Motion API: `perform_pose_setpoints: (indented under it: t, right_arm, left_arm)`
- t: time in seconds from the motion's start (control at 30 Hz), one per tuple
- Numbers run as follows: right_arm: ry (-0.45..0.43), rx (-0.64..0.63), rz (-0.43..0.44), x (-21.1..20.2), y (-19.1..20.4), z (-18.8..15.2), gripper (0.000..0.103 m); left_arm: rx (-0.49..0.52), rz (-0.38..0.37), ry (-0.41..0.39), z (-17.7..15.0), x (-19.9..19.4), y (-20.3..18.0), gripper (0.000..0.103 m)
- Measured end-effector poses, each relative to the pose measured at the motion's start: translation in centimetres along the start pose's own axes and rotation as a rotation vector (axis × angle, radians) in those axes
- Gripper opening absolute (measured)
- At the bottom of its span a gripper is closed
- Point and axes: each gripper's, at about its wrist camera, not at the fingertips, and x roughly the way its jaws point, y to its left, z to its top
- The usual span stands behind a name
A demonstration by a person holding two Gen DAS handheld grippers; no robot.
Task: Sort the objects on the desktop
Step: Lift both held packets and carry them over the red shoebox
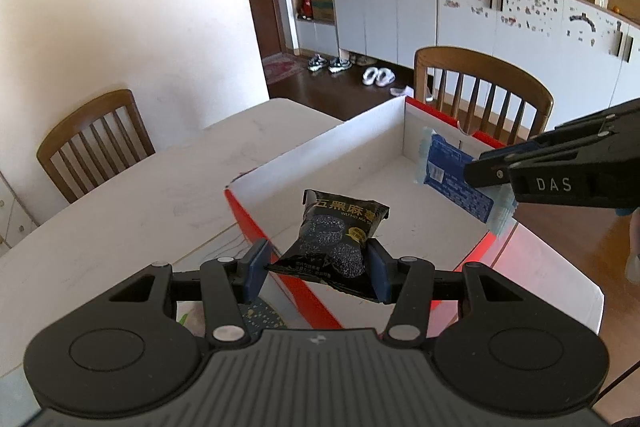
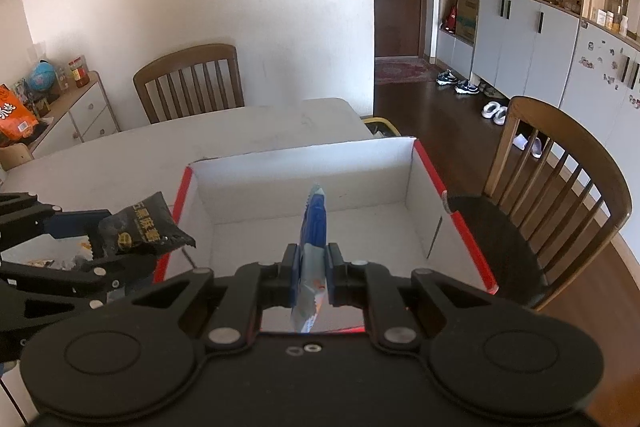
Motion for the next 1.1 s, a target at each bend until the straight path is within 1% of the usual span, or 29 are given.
perform_pose_setpoints:
  t: [0.57, 0.83, 1.0, 1.1]
  right_arm:
    - [0.119, -0.009, 0.006, 4.8, -3.0, 1.1, 0.012]
    - [0.152, -0.017, 0.005, 6.7, -3.9, 1.1, 0.012]
    - [0.178, 0.0, 0.009, 8.1, -4.6, 1.0, 0.012]
    - [0.197, 0.003, 0.014, 8.8, -4.9, 0.7, 0.012]
  left_arm:
    - [0.063, 0.005, 0.122, 1.7, 6.3, -1.3, 0.05]
    - [0.066, -0.017, 0.173, 1.7, 9.4, -1.8, 0.05]
    - [0.093, -0.016, 0.201, 2.0, 11.2, -2.2, 0.05]
    - [0.095, -0.027, 0.231, 2.2, 12.3, -2.3, 0.05]
